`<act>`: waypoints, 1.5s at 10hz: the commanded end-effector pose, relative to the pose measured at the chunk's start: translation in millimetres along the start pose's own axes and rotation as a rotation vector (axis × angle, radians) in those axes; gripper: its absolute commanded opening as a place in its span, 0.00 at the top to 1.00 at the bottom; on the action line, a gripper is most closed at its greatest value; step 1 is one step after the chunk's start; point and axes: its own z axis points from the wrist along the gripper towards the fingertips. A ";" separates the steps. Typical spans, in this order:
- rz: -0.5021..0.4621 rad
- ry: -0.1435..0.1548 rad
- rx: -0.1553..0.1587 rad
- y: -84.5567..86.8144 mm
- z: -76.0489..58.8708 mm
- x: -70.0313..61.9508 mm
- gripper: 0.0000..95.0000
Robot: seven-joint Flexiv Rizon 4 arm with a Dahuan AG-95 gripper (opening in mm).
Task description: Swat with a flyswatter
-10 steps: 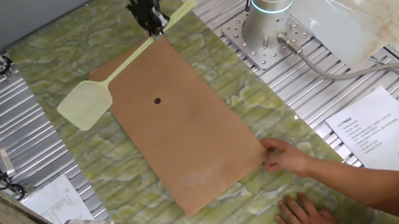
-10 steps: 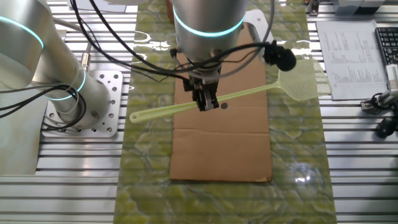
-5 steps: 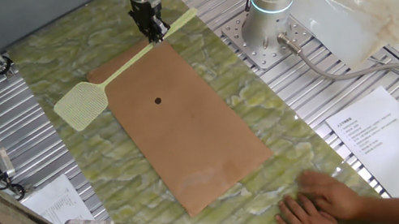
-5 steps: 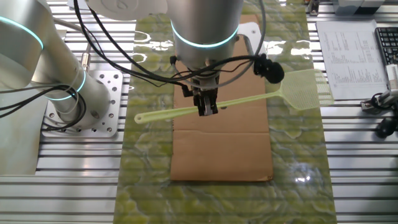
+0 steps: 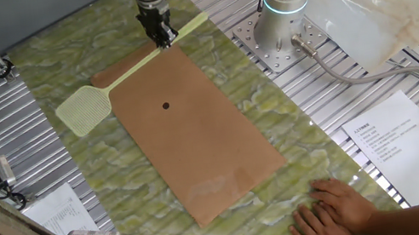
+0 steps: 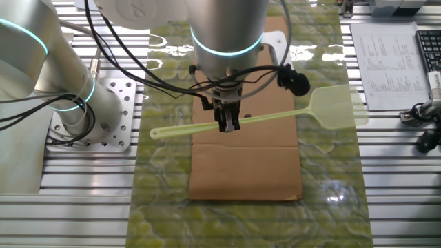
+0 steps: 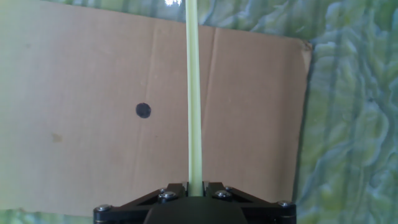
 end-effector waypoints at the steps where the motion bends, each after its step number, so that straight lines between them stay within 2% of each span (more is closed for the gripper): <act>1: -0.020 0.003 -0.002 -3.0 9.6 -0.8 1.00; 3: -0.023 -0.001 0.003 -4.5 16.5 -0.8 1.00; 5: -0.022 0.028 0.006 -5.3 15.5 -0.7 1.00; 10: -0.035 0.050 0.000 -4.9 13.2 -0.7 1.00; 14: -0.059 0.045 -0.012 -5.4 15.4 -0.7 1.00; 15: -0.065 0.043 -0.012 -5.4 15.4 -0.7 0.80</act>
